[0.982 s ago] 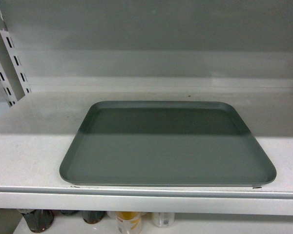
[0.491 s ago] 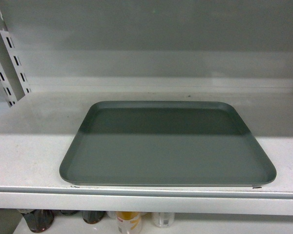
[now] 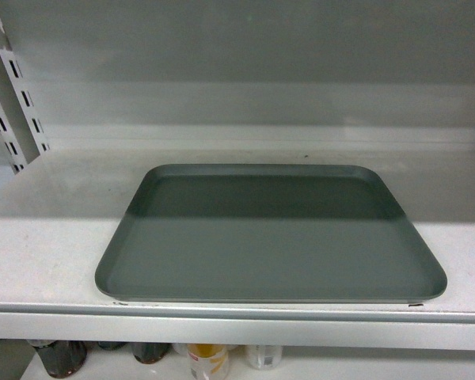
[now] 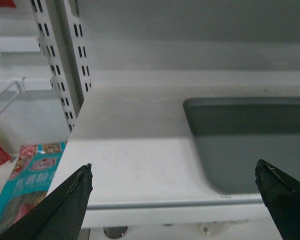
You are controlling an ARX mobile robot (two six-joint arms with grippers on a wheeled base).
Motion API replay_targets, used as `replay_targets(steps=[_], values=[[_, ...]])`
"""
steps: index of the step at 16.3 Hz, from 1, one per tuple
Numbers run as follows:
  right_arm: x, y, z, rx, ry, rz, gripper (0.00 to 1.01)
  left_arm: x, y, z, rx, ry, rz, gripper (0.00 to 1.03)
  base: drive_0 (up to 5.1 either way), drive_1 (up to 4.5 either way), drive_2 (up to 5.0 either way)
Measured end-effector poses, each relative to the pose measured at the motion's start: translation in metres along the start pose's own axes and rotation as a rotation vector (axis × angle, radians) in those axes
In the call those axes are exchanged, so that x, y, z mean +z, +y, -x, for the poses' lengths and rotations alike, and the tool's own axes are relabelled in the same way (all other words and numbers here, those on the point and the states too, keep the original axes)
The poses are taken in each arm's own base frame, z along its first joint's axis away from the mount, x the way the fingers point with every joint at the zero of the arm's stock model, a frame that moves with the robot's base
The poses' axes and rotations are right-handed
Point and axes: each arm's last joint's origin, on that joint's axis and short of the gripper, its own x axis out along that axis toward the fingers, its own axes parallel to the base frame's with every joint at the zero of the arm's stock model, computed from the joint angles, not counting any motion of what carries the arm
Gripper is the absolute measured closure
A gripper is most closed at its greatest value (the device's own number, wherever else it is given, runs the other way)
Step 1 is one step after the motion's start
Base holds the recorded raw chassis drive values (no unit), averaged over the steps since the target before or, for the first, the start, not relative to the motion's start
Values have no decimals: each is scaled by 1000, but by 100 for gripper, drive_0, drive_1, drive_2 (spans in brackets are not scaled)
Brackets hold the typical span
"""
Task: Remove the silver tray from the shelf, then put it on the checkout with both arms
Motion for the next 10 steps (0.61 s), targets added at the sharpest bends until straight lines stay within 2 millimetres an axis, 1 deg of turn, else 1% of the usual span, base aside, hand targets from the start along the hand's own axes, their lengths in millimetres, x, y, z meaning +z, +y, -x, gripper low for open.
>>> replay_targets(steps=[1,2,4,5,6,7,8,10], values=[[4,2,-6,19,-8,-5,3,4,0,-8,-15,-14,-2,5,14,220,-192],[5,3,-15,38,-10,-8,3,4,1,-17,-35,-6,-2,5,14,220,-192],[2,4,-31,62,5,-5,3,1,1,-36,-60,11,-3,5,0,0,0],[0,5,-42,76,15,9,3,-1,1,-48,-73,18,-6,5,0,0,0],[-5,6,-59,86,33,29,3,-3,-2,-66,-97,27,-13,5,0,0,0],[-12,8,-74,103,54,46,3,-7,-5,-79,-119,38,-31,5,0,0,0],[-20,8,-88,111,80,57,3,-14,-10,-95,-151,61,-40,5,0,0,0],[-33,8,-110,115,119,73,3,-22,-17,-118,-170,84,-54,5,0,0,0]])
